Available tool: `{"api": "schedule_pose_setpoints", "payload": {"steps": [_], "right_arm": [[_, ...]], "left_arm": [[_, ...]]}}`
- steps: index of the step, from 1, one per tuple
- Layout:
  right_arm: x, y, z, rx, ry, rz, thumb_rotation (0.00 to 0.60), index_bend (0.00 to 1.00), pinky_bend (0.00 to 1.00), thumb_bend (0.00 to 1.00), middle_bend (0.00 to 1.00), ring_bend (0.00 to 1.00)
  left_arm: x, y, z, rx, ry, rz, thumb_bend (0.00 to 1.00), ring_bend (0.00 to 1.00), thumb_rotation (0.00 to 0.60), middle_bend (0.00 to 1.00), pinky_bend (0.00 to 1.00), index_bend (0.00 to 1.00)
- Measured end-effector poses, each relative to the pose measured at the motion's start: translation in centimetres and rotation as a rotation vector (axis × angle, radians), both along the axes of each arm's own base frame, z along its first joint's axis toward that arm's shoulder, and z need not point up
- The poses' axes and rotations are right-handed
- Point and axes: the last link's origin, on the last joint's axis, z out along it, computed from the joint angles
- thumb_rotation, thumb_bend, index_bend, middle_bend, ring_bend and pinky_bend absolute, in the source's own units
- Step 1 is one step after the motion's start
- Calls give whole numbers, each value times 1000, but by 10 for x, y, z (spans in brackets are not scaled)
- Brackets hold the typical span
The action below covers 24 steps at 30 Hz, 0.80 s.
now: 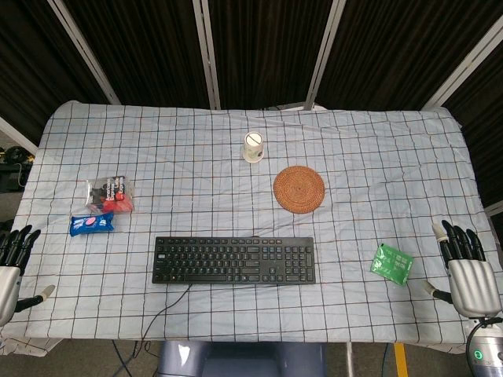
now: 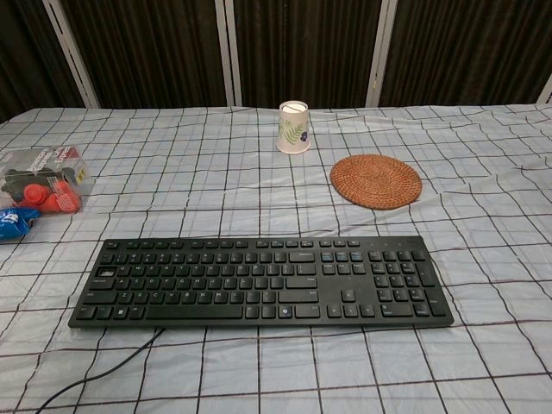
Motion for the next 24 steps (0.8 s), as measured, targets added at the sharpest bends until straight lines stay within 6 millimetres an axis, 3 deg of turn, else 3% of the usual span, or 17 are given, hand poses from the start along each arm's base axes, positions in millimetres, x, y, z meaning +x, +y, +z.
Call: {"api": "schedule_pose_setpoints", "payload": {"steps": [24], "right_arm": [[5, 4, -5, 43, -1, 23, 600, 0, 0, 80, 0, 0]], "left_arm": [[-1, 2, 0, 5, -9, 5, 96, 0, 600, 0, 0, 0]]}}
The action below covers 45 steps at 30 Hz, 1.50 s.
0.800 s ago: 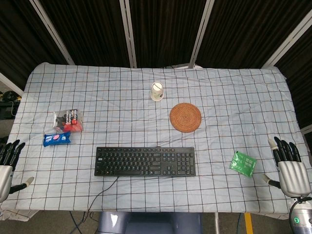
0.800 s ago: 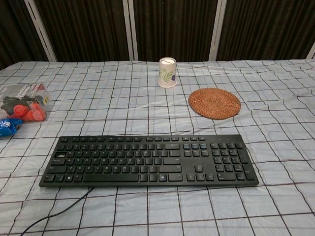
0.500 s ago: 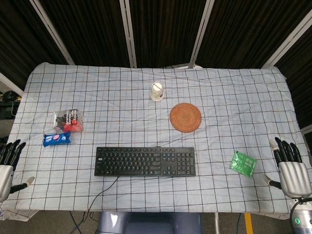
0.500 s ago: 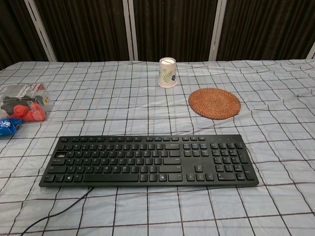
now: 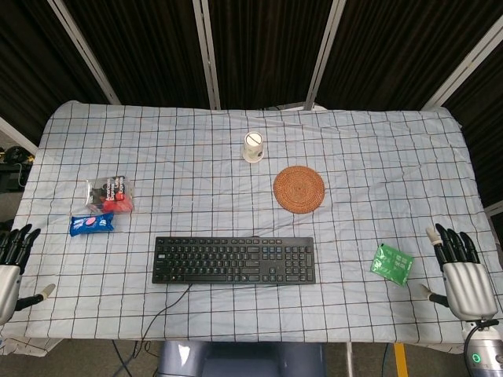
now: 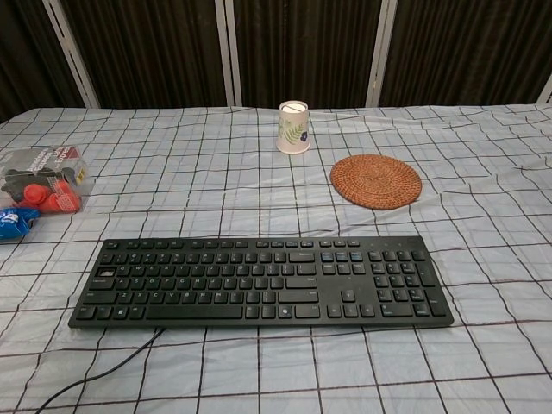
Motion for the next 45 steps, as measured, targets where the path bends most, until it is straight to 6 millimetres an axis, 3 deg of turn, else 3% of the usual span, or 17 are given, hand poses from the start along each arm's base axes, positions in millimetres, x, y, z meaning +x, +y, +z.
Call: {"api": "schedule_pose_setpoints", "payload": {"steps": [10, 17, 22, 27, 30, 33, 37, 39, 45], "right_arm": [[19, 5, -25, 212, -92, 42, 600, 42, 0, 203, 18, 0], [42, 3, -57, 352, -70, 84, 600, 50, 0, 232, 35, 0], [54, 1, -79, 408, -47, 105, 600, 66, 0, 266, 143, 10], [64, 2, -102, 461, -4, 129, 600, 73, 0, 272, 154, 18], [69, 3, -115, 487, 9, 136, 600, 90, 0, 346, 154, 20], [75, 3, -125, 504, 22, 144, 600, 149, 24, 515, 226, 104], [82, 0, -135, 505, 33, 159, 600, 248, 248, 698, 490, 371], [85, -2, -139, 487, 31, 171, 600, 260, 337, 739, 570, 453], [94, -6, -148, 441, 15, 198, 600, 263, 431, 771, 658, 538]], "left_arm": [[0, 0, 0, 10, 3, 7, 99, 0, 600, 0, 0, 0], [-1, 0, 1, 14, 4, 9, 97, 0, 600, 0, 0, 0], [-1, 0, 1, 13, 4, 9, 97, 0, 600, 0, 0, 0], [-1, 1, 0, 10, 3, 7, 98, 0, 600, 0, 0, 0], [0, 1, 0, 9, 2, 5, 96, 0, 600, 0, 0, 0], [0, 2, -1, 7, 2, 4, 97, 0, 600, 0, 0, 0], [0, 2, -1, 5, 1, 4, 96, 0, 600, 0, 0, 0], [0, 3, -1, 3, -1, 5, 97, 0, 600, 0, 0, 0], [-1, 3, -1, 0, -2, 6, 97, 0, 600, 0, 0, 0]]}}
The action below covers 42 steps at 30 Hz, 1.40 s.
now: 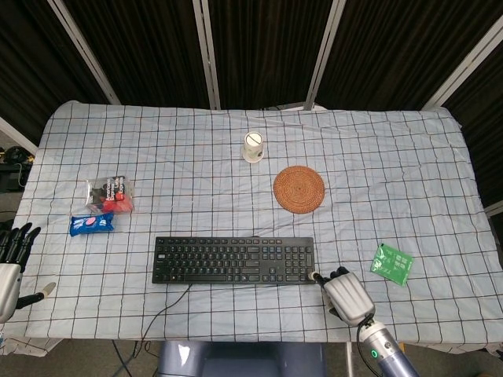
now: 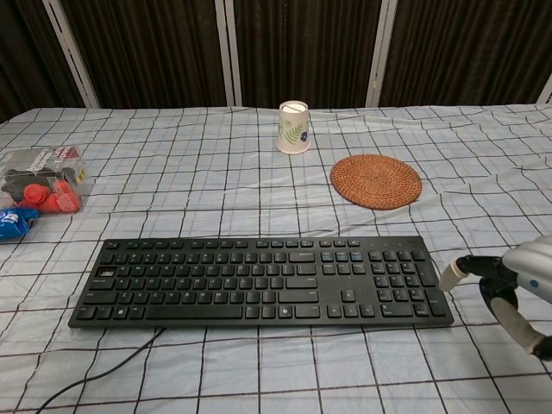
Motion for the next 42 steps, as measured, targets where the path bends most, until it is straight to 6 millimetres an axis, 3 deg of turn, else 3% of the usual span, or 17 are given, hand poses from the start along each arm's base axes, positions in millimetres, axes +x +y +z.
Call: {"api": "schedule_pose_setpoints", "payload": {"steps": [14, 42], "right_arm": [[1, 1, -17, 30, 70, -15, 600, 239, 453, 775, 687, 565], [-6, -2, -31, 53, 163, -74, 600, 210, 453, 775, 690, 570]], "left_arm": [[0, 0, 0, -1, -1, 6, 98, 0, 600, 0, 0, 0], [0, 0, 0, -3, 0, 5, 98, 0, 600, 0, 0, 0]]}}
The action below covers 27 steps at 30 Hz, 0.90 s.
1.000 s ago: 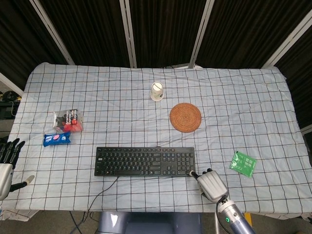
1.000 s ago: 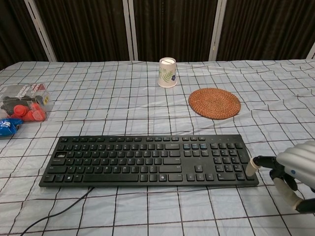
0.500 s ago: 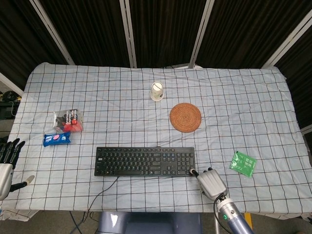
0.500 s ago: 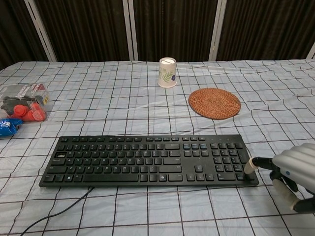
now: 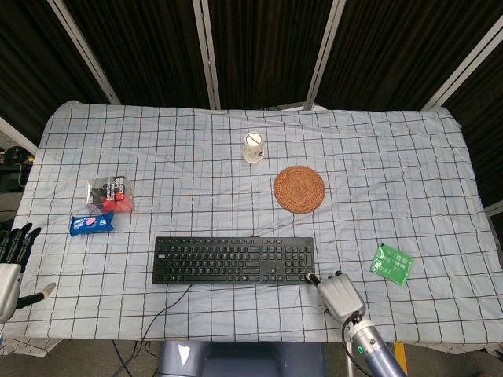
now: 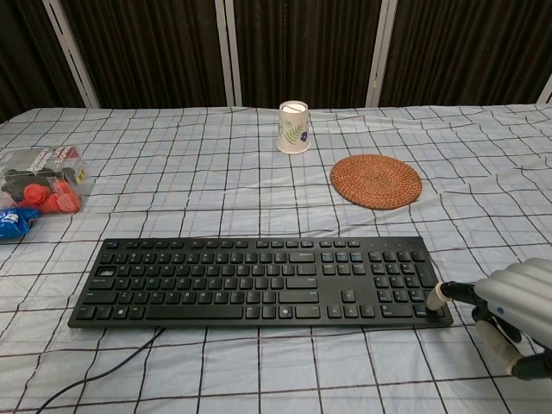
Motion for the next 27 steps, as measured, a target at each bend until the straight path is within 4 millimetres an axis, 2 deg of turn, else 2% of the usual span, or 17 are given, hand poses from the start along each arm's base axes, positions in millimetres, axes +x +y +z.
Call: {"api": "schedule_pose_setpoints", "payload": {"steps": [13, 16, 19, 25, 27], "right_arm": [[5, 0, 0, -18, -15, 17, 600, 190, 453, 774, 676, 561], [12, -6, 8, -65, -44, 44, 600, 149, 421, 727, 595, 489], [18, -14, 25, -131, -74, 78, 600, 112, 314, 577, 470, 367], [13, -26, 69, -239, -107, 109, 600, 25, 101, 351, 174, 62], [7, -28, 87, -273, -120, 102, 600, 5, 42, 286, 85, 8]], "left_arm": [[0, 0, 0, 1, 0, -1, 97, 0, 600, 0, 0, 0], [0, 0, 0, 0, 0, 0, 98, 0, 600, 0, 0, 0], [0, 0, 1, 1, -2, 0, 98, 0, 600, 0, 0, 0], [0, 0, 1, 1, -2, 0, 98, 0, 600, 0, 0, 0], [0, 0, 1, 0, -1, -1, 98, 0, 600, 0, 0, 0]]}}
